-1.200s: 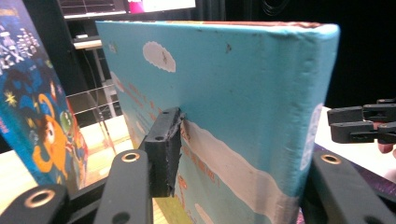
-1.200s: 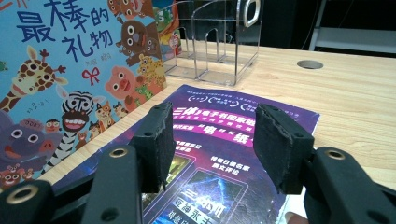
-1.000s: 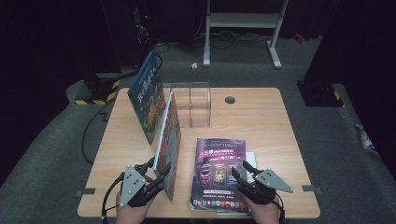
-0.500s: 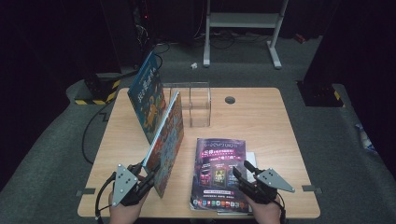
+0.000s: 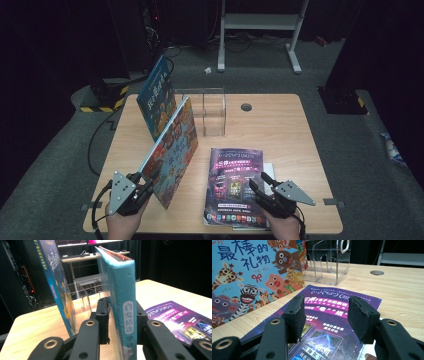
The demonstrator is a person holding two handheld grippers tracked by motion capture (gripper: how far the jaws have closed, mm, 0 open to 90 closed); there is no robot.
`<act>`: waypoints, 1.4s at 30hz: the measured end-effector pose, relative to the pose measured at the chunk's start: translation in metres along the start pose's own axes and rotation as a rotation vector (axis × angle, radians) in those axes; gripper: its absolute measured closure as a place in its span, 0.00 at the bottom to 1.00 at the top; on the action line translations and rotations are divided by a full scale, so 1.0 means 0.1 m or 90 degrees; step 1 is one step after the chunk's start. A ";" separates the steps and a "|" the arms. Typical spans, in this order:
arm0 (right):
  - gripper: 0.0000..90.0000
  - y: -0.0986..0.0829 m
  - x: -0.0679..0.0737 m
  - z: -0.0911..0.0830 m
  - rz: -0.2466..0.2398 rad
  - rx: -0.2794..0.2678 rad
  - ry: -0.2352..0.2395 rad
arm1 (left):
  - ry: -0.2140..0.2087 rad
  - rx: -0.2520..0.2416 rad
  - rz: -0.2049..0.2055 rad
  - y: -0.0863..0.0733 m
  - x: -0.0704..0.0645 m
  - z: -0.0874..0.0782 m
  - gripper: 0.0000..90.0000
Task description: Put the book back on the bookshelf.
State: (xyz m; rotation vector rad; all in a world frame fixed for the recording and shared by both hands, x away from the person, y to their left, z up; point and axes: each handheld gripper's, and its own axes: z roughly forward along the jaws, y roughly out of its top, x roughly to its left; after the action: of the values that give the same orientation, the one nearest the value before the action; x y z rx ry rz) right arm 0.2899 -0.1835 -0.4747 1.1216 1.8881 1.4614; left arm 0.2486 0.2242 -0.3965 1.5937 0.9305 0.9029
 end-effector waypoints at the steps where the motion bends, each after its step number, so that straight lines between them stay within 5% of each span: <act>1: 0.53 0.00 0.00 0.00 0.000 0.000 0.000 | 0.000 0.000 -0.002 0.00 0.01 0.00 0.83; 10: 0.53 0.00 -0.01 -0.01 0.003 -0.003 -0.002 | -0.010 0.011 -0.014 0.01 0.15 -0.01 0.86; 19: 0.53 0.00 -0.02 -0.01 0.004 -0.002 -0.002 | -0.056 0.011 -0.029 0.01 0.25 0.00 0.88; 42: 0.53 0.00 -0.01 -0.01 -0.001 0.001 -0.002 | -0.081 0.016 -0.067 0.02 0.35 0.01 0.85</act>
State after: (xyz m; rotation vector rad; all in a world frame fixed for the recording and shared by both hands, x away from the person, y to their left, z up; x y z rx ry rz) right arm 0.2896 -0.1847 -0.4745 1.1223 1.8871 1.4570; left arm 0.2648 0.2554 -0.3909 1.5898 0.9296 0.7115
